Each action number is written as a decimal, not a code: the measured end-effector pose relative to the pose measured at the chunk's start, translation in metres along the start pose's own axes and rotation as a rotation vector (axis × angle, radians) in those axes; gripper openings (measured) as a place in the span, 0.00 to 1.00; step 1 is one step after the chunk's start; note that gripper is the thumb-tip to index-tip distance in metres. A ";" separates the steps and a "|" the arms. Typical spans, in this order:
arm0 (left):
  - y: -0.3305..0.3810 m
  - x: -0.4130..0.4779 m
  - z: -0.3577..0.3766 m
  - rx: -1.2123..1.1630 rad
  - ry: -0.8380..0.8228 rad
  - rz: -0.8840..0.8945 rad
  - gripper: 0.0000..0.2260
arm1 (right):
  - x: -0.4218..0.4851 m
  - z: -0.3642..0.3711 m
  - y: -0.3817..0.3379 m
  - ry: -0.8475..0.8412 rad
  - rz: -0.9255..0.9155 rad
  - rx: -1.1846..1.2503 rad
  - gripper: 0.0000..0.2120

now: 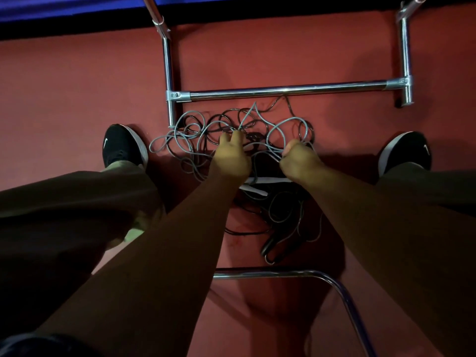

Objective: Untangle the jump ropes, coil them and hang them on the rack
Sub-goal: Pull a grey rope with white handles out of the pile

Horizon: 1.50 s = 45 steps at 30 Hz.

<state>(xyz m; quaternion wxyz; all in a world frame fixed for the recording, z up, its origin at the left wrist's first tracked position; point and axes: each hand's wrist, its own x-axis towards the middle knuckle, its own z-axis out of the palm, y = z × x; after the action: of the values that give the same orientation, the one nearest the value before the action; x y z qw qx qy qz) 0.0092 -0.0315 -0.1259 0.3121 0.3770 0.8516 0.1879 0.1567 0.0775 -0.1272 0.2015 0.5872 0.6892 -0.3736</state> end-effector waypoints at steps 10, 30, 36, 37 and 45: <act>0.029 0.032 -0.026 -0.011 0.096 -0.017 0.13 | 0.006 -0.009 -0.008 -0.003 -0.040 0.125 0.22; 0.224 -0.035 -0.217 -0.988 -0.035 0.174 0.09 | -0.092 -0.147 -0.101 0.002 -0.491 0.624 0.30; 0.262 -0.077 -0.286 -1.186 0.016 0.256 0.08 | -0.177 -0.209 -0.127 0.037 -0.550 0.641 0.08; 0.266 -0.082 -0.297 -1.214 0.019 0.270 0.08 | -0.190 -0.218 -0.130 0.046 -0.553 0.663 0.08; 0.270 -0.111 -0.327 -1.005 -0.131 0.158 0.13 | -0.296 -0.281 -0.147 0.179 -0.652 0.921 0.10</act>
<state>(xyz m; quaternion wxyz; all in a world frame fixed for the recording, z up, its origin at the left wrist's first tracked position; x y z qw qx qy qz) -0.0116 0.0300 0.3077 0.4924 0.2544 0.6036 0.5731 0.1283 0.0892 0.3052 -0.2599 0.4007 0.6152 -0.6273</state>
